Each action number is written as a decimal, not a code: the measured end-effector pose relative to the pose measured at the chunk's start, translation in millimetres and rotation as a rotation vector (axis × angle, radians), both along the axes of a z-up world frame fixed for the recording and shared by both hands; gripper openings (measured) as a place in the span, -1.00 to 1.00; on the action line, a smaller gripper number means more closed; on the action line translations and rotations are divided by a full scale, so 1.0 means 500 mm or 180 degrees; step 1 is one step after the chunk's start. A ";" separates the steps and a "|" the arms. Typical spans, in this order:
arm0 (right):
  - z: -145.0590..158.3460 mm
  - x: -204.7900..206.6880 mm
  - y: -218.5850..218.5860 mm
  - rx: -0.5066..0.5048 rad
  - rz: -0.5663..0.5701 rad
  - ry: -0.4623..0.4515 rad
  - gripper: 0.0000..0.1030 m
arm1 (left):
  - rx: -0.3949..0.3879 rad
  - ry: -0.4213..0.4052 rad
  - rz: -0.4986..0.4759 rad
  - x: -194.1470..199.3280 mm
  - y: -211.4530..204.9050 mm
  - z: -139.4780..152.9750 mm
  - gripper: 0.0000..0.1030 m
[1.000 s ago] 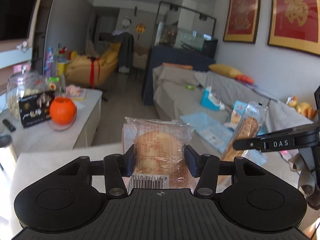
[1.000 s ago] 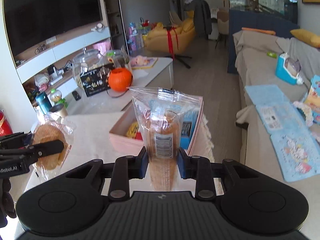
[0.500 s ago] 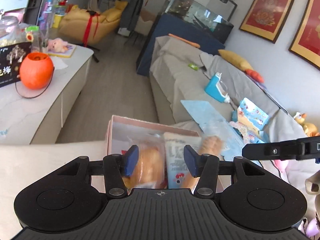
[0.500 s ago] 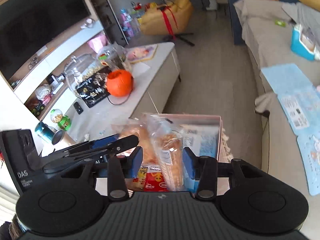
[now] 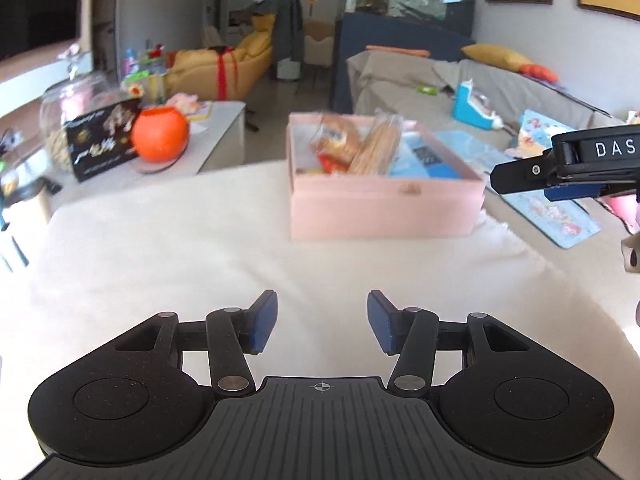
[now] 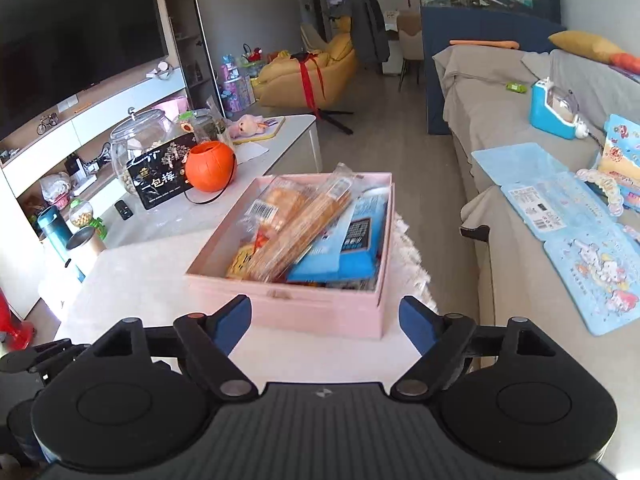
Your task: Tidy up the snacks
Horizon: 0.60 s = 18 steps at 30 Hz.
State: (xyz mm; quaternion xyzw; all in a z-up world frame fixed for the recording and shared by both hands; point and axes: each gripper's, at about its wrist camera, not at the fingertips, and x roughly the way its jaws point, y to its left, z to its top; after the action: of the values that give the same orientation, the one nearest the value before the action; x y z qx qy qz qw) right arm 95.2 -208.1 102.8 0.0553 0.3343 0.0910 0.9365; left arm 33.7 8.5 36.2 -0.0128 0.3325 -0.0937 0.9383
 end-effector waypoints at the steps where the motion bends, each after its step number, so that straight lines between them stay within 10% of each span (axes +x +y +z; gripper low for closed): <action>1: -0.028 -0.022 0.011 0.0025 -0.0025 0.0003 0.64 | -0.0074 0.0084 0.0104 -0.016 0.009 -0.017 0.06; 9: -0.185 -0.092 0.094 -0.0392 0.0288 0.0313 0.64 | 0.0042 -0.0074 0.0436 -0.069 -0.001 -0.064 0.08; 18: -0.214 -0.098 0.078 -0.0548 0.0096 0.0133 1.00 | 0.0248 -0.0117 0.0466 -0.062 -0.035 -0.070 0.13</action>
State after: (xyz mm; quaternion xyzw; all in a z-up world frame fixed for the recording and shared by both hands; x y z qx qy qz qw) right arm 46.4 -169.2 -4.3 -0.0286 0.3611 0.0747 0.9291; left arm 2.6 -9.2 1.2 0.0013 0.3168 -0.0121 0.9484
